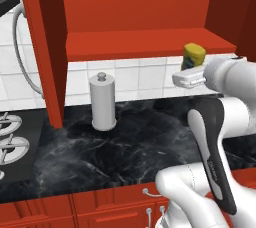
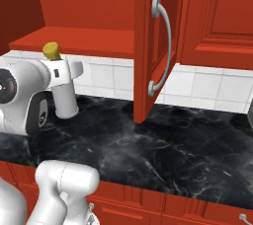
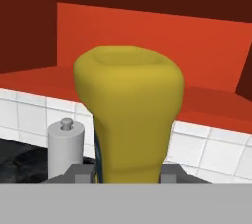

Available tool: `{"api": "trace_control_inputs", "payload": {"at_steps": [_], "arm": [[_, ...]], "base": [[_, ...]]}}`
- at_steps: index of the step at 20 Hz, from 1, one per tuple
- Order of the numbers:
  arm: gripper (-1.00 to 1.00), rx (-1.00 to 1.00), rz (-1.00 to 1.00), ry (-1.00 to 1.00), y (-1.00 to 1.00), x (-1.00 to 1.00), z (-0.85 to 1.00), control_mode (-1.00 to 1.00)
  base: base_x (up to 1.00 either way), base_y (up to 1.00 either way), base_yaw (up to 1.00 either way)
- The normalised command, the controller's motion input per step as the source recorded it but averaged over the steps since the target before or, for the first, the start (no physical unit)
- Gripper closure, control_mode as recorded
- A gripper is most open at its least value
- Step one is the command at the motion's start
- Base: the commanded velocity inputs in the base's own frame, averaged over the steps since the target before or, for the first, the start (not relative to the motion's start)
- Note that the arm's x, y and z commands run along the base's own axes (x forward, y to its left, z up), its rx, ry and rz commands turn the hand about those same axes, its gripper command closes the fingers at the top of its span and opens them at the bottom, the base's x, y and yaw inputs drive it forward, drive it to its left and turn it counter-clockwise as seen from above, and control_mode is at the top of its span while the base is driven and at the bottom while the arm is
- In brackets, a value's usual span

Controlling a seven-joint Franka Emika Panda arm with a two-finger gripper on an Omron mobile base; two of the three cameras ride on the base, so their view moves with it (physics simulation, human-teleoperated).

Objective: Take 2 condiments from the cabinet and move them on the counter near the stove.Make sure the condiments are lined up with each other, next to each other.

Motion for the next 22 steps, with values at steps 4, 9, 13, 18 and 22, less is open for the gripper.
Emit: {"api": "trace_control_inputs", "payload": {"at_steps": [4,9,13,18,22], "arm": [[1.00,0.00,0.02,0.06,-0.09,-0.23,-0.23,-1.00],[1.00,0.00,0.00,0.04,-0.14,-0.22,-0.13,-1.00],[1.00,0.00,0.00,0.00,-0.04,-0.09,-0.08,-1.00],[1.00,0.00,0.00,0.01,0.00,-0.11,-0.09,1.00],[1.00,0.00,0.00,0.00,0.00,0.00,0.00,1.00]], "base": [[0.00,0.00,0.00],[0.00,0.00,0.00],[0.00,0.00,0.00],[-0.05,0.00,0.00],[-0.57,0.05,0.01]]}}
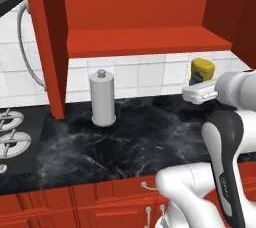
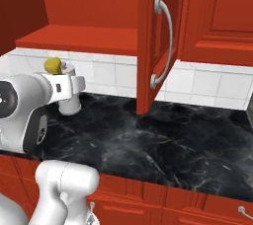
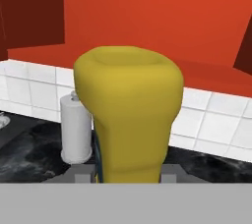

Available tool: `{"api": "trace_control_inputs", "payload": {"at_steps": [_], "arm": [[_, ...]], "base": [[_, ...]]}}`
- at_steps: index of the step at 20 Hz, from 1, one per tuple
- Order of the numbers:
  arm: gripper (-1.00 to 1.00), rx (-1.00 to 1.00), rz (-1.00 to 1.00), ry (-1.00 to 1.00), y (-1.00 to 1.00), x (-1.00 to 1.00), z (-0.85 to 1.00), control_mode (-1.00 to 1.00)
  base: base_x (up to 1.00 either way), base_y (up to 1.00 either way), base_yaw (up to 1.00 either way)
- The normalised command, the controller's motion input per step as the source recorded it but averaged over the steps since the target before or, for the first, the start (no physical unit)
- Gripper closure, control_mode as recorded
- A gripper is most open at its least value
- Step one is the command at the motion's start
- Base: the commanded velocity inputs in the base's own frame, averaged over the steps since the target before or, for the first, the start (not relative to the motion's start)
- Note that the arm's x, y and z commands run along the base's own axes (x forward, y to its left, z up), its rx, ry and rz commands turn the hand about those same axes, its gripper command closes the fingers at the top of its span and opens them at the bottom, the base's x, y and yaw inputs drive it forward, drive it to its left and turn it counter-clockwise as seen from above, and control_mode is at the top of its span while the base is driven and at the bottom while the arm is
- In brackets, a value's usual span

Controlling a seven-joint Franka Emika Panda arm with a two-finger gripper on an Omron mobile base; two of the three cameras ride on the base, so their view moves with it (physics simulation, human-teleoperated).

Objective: Take 2 condiments from the cabinet and move them on the counter near the stove.Make sure the condiments are lined up with each other, next to each other.

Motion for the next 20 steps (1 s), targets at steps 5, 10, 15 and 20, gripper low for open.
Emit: {"api": "trace_control_inputs", "payload": {"at_steps": [5,10,15,20], "arm": [[1.00,0.00,0.00,0.00,0.00,0.00,0.00,1.00],[1.00,0.00,0.00,0.00,0.00,0.00,0.00,1.00],[1.00,0.00,0.00,0.00,0.00,0.00,0.00,1.00],[1.00,0.00,0.00,0.00,0.00,0.00,0.00,1.00]], "base": [[-0.99,0.22,0.07],[-0.97,0.52,0.18],[-0.76,0.90,0.36],[-0.26,0.96,0.70]]}}
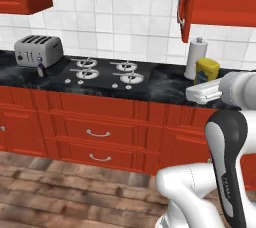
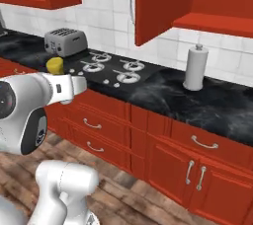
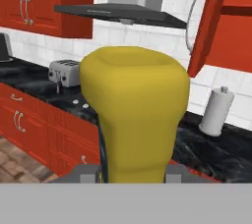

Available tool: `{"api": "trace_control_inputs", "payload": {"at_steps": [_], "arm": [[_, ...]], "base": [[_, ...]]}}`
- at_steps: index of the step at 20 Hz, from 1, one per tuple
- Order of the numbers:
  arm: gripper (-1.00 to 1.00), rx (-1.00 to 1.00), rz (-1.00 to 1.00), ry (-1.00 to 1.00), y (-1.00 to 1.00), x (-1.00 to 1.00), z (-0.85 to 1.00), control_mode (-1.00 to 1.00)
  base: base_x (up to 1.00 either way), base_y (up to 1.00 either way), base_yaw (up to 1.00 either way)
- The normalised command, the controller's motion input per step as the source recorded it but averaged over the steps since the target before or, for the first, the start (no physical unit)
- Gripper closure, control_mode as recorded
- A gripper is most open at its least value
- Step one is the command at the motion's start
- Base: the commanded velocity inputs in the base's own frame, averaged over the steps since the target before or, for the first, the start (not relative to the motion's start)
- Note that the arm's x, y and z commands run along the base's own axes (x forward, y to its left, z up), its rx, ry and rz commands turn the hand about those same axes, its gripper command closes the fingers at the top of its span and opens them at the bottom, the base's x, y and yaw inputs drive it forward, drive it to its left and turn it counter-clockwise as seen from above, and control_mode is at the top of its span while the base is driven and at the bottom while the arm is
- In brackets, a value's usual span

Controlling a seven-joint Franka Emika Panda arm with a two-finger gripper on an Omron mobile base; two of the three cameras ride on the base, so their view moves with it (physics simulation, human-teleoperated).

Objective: Take 2 condiments from the cabinet and move them on the counter near the stove.Make sure the condiments are lined up with each other, next to each other.

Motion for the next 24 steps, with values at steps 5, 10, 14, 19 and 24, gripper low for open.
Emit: {"api": "trace_control_inputs", "payload": {"at_steps": [5,10,14,19,24], "arm": [[1.00,0.00,0.00,0.00,0.00,0.00,0.00,1.00],[1.00,0.00,0.00,0.00,0.00,0.00,0.00,1.00],[1.00,0.00,0.00,0.00,0.00,0.00,0.00,1.00],[1.00,0.00,0.00,0.00,0.00,0.00,0.00,1.00],[1.00,0.00,0.00,0.00,0.00,0.00,0.00,1.00]], "base": [[0.00,0.84,0.69],[0.62,0.47,0.29],[0.91,0.30,0.00],[1.00,0.37,-0.04],[1.00,0.39,-0.03]]}}
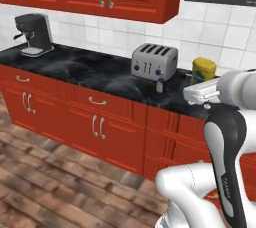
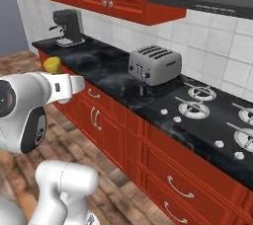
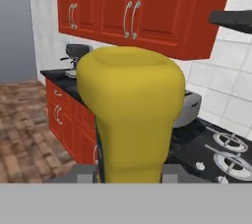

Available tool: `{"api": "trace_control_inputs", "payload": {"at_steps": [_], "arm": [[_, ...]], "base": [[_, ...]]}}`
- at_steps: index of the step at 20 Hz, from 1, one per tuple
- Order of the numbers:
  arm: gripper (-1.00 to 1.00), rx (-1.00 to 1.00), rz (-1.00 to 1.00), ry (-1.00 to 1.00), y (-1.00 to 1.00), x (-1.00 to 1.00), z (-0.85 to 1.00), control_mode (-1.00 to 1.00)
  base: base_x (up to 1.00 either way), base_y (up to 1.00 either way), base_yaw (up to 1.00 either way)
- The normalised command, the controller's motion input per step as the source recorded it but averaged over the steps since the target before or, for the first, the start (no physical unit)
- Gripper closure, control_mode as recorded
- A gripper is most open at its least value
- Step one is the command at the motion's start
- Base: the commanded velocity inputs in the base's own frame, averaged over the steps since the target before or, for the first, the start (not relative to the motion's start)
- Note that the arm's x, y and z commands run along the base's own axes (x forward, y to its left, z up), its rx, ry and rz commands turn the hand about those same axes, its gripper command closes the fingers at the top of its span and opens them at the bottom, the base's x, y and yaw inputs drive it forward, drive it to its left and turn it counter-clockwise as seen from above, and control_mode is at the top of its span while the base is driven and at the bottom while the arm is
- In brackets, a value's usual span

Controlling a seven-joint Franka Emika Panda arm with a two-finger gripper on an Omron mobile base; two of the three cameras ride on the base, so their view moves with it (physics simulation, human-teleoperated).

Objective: Take 2 condiments from the cabinet and move them on the counter near the stove.Make sure the condiments are lined up with each other, next to each other.

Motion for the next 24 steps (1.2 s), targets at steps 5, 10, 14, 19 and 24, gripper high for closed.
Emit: {"api": "trace_control_inputs", "payload": {"at_steps": [5,10,14,19,24], "arm": [[1.00,0.00,0.00,0.00,0.00,0.00,0.00,1.00],[1.00,0.00,0.00,0.00,0.00,0.00,0.00,1.00],[1.00,0.00,0.00,0.00,0.00,0.00,0.00,1.00],[1.00,0.00,0.00,0.00,0.00,0.00,0.00,1.00],[1.00,0.00,0.00,0.00,0.00,0.00,0.00,1.00]], "base": [[0.84,0.47,-0.14],[0.36,0.55,-0.69],[0.09,0.32,-0.87],[0.32,0.74,-0.46],[0.24,0.79,-0.01]]}}
